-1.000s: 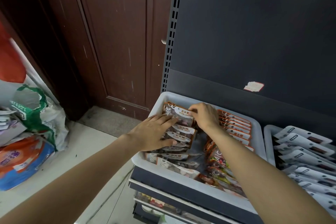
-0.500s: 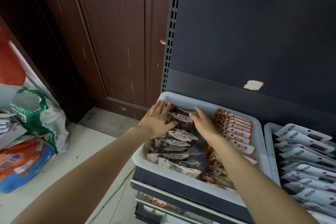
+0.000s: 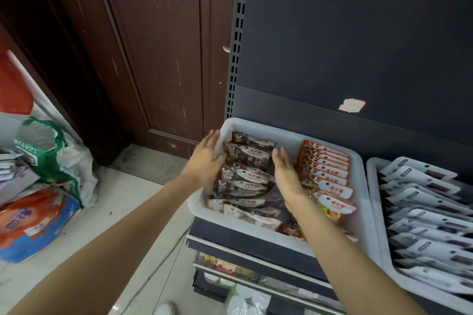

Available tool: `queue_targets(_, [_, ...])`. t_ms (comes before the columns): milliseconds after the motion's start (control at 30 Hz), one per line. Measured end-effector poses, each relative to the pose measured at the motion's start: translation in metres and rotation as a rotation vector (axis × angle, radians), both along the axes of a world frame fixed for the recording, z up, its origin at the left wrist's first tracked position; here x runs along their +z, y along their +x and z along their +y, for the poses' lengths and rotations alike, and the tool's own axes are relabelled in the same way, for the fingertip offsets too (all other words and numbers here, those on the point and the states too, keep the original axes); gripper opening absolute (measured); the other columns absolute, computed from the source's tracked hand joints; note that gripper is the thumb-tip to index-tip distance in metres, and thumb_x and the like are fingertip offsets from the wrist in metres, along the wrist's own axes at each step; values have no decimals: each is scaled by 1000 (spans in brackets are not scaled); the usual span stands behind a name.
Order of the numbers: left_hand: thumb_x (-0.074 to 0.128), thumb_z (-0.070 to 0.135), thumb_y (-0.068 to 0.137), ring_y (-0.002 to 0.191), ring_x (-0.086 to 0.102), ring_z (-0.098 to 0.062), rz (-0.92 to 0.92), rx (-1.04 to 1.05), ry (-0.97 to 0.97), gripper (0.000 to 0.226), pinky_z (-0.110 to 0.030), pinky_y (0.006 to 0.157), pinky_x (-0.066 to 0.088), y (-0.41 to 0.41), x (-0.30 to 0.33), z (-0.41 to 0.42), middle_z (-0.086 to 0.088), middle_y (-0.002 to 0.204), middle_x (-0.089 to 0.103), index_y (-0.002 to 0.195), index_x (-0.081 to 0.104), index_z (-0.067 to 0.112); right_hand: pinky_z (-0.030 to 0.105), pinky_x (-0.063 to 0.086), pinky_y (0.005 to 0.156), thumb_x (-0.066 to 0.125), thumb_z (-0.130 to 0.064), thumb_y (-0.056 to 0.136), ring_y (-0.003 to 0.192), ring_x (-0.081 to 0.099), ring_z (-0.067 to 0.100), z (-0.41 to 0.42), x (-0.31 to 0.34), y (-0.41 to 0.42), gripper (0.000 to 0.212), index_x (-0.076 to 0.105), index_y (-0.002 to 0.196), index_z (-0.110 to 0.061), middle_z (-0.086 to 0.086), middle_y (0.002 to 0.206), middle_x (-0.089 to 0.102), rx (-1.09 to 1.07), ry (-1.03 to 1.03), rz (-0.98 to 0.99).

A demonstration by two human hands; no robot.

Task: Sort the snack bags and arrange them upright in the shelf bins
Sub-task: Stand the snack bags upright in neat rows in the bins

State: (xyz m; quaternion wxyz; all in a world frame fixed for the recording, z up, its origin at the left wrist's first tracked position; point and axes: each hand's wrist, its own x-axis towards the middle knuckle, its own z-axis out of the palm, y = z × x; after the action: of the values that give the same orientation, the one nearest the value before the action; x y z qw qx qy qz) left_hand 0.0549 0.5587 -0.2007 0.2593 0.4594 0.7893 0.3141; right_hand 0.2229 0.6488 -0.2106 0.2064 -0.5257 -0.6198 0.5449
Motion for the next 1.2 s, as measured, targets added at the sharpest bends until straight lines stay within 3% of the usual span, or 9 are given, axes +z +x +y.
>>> queue_targets(200, [49, 27, 98, 141, 26, -25, -247, 41, -79, 62, -36, 114, 22, -5, 1, -7, -3, 156, 24, 151, 17, 25, 42, 20, 116, 26, -47, 100, 143, 22, 26, -11, 2, -38, 56, 10, 151, -29, 2, 157, 17, -116, 10, 43])
queue_targets(300, [48, 28, 98, 143, 22, -24, -269, 15, -81, 61, -37, 116, 20, -10, 3, -8, -1, 157, 20, 151, 18, 26, 40, 21, 115, 31, -44, 100, 142, 22, 27, -10, 8, -42, 59, 9, 152, -26, 6, 155, 19, -72, 51, 3])
queue_targets(467, [43, 29, 100, 146, 9, -17, -114, -141, -45, 58, -32, 117, 10, -10, 7, -20, 4, 160, 7, 151, 16, 24, 37, 19, 114, 33, -45, 100, 142, 25, 24, -24, 25, -7, 55, 22, 150, -23, 2, 154, 27, -23, 120, -134])
queue_targets(567, [44, 28, 100, 144, 18, -15, -68, -267, 2, 56, -21, 111, 14, -5, 7, -31, 4, 159, 14, 151, 19, 24, 32, 22, 112, 32, -37, 102, 140, 29, 21, -47, 27, 11, 48, 31, 147, -20, 1, 152, 32, -26, 163, -202])
queue_targets(667, [41, 28, 101, 143, 23, -14, -2, -425, 7, 54, -23, 112, 20, -3, 3, -43, 6, 158, 16, 150, 20, 25, 31, 24, 110, 30, -24, 104, 139, 31, 24, -64, 19, 21, 42, 35, 145, -16, 5, 151, 34, -56, 163, -238])
queue_targets(767, [40, 28, 101, 146, 11, -13, 54, -519, -4, 55, -25, 116, 13, -3, -1, -48, 7, 159, 9, 151, 18, 23, 33, 28, 108, 32, -16, 102, 136, 35, 28, -69, 13, 25, 41, 37, 143, -12, 10, 148, 37, -90, 167, -297])
queue_targets(867, [40, 26, 101, 147, 2, -16, 277, -586, -39, 55, -26, 118, 6, -8, -5, -50, 2, 160, 2, 151, 16, 20, 36, 31, 107, 34, -19, 102, 132, 39, 31, -74, 10, 22, 42, 37, 143, -11, 11, 145, 41, -70, 143, -383])
queue_targets(1000, [43, -5, 92, 137, 32, -23, 353, -509, -46, 69, -31, 111, 32, -17, -2, -45, -4, 154, 26, 150, 20, 24, 35, 36, 101, 37, -15, 101, 125, 46, 34, -74, 10, 21, 39, 42, 139, -6, 15, 140, 46, -75, 200, -443])
queue_targets(1200, [40, -2, 96, 123, 49, -26, 319, -533, -54, 50, -35, 106, 40, -22, 3, -20, -8, 139, 48, 142, 42, 19, 40, 28, 113, 37, -23, 102, 137, 35, 29, -64, 20, 21, 45, 35, 145, -11, 10, 150, 36, 80, 183, -525])
